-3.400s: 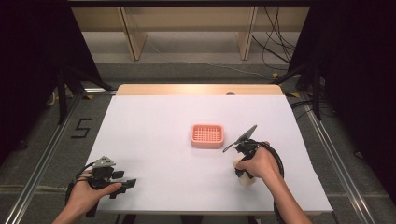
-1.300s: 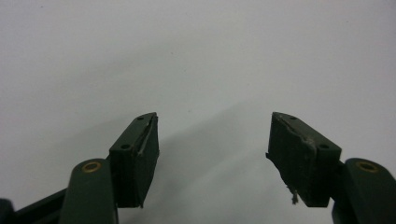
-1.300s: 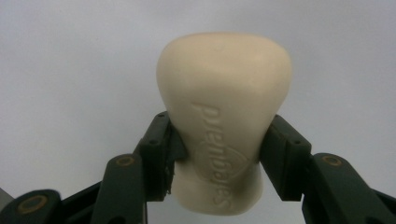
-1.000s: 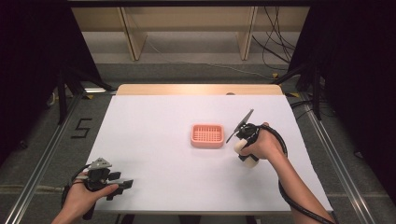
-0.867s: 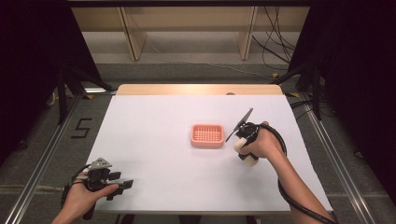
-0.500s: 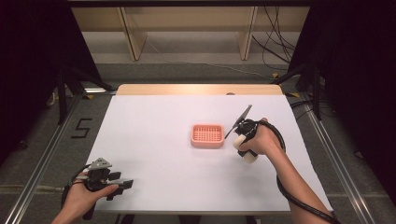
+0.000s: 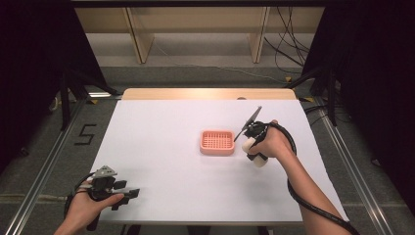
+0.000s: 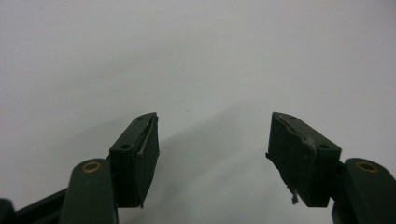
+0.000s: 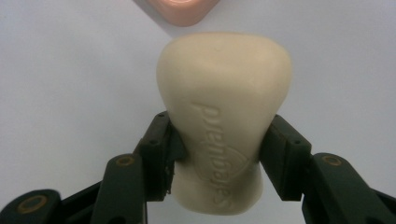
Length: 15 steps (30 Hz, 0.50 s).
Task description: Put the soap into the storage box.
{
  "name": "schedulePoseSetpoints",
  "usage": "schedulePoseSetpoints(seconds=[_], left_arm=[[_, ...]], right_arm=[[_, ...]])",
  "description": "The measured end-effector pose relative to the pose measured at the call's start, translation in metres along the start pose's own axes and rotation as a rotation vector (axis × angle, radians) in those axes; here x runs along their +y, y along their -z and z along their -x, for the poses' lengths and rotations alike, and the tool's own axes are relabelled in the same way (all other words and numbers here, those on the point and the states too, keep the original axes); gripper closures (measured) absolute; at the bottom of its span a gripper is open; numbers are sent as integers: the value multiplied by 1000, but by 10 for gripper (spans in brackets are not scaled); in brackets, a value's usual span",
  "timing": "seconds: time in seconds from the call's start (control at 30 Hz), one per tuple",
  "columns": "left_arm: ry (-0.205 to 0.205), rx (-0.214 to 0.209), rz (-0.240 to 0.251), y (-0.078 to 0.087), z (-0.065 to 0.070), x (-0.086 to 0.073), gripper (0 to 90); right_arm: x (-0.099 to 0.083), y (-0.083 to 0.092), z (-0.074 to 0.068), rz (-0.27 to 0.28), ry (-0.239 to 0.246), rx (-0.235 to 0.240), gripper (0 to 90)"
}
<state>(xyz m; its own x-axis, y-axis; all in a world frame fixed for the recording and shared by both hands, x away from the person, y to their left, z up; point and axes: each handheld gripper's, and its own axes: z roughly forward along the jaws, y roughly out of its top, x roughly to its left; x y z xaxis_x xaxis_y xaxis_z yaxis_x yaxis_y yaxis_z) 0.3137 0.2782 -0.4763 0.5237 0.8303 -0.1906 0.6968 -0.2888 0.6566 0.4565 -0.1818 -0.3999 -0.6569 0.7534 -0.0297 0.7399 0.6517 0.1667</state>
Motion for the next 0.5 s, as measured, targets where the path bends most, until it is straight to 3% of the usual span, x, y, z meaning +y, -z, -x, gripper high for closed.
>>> schedulePoseSetpoints(seconds=[0.13, 0.3, 0.4, 0.5], left_arm=[[3, -1, 1, 0, 0, 0, 333], [4, 0, 1, 0, 0, 0, 333], [2, 0, 1, 0, 0, 0, 333], [4, 0, 1, 0, 0, 0, 333]], right_arm=[[1, -2, 2, 14, 10, -1, 504], [3, 2, 3, 9, -13, -1, 504], [5, 2, 6, 20, 15, -12, 504], [6, 2, 6, 27, 14, -17, 504]])
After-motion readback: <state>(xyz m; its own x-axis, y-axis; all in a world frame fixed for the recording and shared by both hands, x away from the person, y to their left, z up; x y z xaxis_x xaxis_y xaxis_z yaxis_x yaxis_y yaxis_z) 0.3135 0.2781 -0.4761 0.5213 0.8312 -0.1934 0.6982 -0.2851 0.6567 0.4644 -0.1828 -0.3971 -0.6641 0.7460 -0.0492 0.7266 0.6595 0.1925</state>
